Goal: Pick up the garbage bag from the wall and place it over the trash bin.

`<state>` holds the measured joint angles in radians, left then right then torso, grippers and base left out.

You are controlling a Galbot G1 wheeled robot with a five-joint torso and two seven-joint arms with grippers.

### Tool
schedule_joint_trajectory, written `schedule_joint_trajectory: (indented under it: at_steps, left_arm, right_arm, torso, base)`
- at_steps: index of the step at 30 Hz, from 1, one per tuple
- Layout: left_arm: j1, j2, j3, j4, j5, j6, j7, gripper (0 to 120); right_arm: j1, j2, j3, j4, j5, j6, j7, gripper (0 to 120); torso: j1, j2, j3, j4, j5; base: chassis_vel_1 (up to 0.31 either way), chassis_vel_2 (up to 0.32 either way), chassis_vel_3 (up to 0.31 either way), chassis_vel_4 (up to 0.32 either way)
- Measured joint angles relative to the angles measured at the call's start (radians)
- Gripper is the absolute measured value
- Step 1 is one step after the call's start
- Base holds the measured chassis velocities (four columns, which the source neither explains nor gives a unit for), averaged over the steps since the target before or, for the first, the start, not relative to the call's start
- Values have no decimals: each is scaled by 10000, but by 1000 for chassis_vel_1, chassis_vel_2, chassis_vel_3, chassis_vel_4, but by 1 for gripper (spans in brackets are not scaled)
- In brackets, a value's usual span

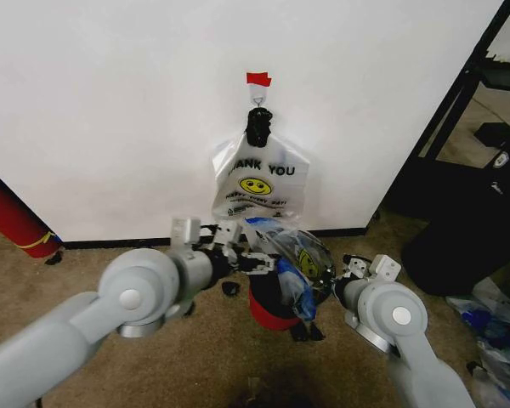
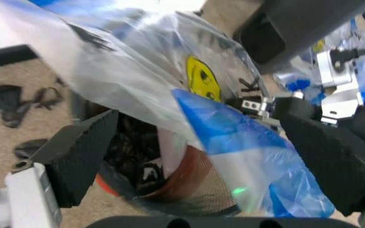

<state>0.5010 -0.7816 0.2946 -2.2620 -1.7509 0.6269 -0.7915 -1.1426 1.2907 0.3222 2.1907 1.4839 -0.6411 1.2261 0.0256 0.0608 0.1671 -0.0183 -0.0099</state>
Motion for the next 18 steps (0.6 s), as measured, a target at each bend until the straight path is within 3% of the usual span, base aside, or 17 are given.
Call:
schedule_joint_trajectory:
  at_steps: [6, 18]
  left_arm:
    - [-394, -533, 845, 462, 167, 79, -163, 100]
    - [-260, -310, 983, 483, 298, 92, 33, 55]
  right_arm:
    - [-43, -6, 8, 15, -136, -110, -102, 0]
    - [95, -50, -9, -42, -101, -259, -90, 0]
  torso:
    - [0, 0, 0, 0, 0]
    - [0, 0, 0, 3, -2]
  base:
    - [0, 0, 0, 0]
    - [0, 0, 0, 0]
